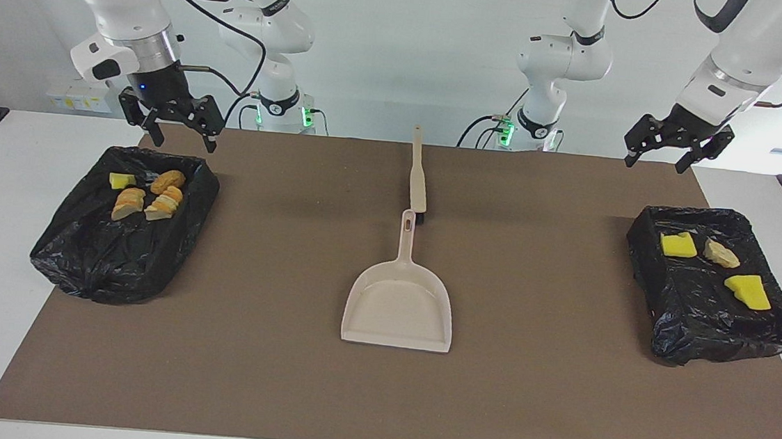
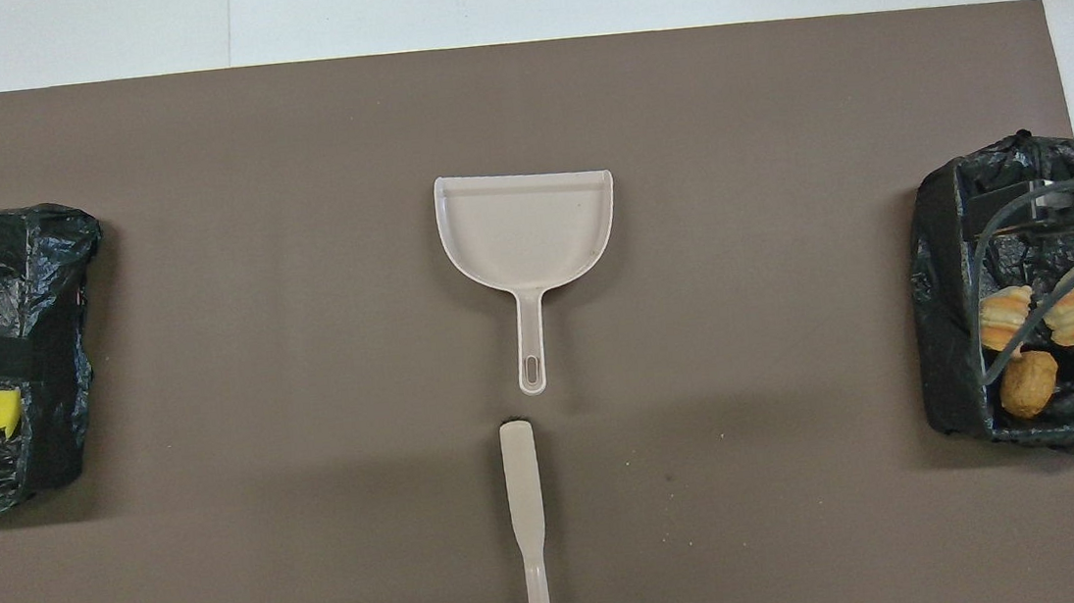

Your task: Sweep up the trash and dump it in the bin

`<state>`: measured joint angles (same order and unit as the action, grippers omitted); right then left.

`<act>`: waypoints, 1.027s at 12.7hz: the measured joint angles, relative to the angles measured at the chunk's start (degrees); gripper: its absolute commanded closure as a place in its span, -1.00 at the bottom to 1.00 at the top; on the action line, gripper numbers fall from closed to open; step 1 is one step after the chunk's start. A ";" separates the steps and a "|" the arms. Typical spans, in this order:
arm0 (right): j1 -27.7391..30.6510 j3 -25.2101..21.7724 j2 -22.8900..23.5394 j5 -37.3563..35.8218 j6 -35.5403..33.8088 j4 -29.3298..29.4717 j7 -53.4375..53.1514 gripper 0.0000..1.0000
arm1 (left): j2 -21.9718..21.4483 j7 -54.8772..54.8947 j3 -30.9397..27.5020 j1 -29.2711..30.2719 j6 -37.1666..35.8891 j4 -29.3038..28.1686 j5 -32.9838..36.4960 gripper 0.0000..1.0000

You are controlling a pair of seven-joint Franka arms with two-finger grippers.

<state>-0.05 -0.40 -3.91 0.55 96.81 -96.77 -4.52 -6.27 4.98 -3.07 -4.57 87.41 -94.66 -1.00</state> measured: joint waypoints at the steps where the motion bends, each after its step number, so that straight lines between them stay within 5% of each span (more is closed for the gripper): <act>1: 0.00 0.00 0.00 0.00 0.00 0.00 0.00 -1.00 | -0.19 0.50 -0.09 0.14 -0.28 0.00 0.00 -1.00; 13: 0.00 0.00 0.00 0.00 0.00 0.00 0.00 -1.00 | -0.45 0.85 -0.02 0.36 -1.99 1.98 -0.13 -1.00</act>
<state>-0.05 -0.40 -3.92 0.55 96.81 -96.77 -4.52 -6.72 5.83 -3.09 -4.20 85.42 -92.68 -1.13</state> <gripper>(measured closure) 0.000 0.000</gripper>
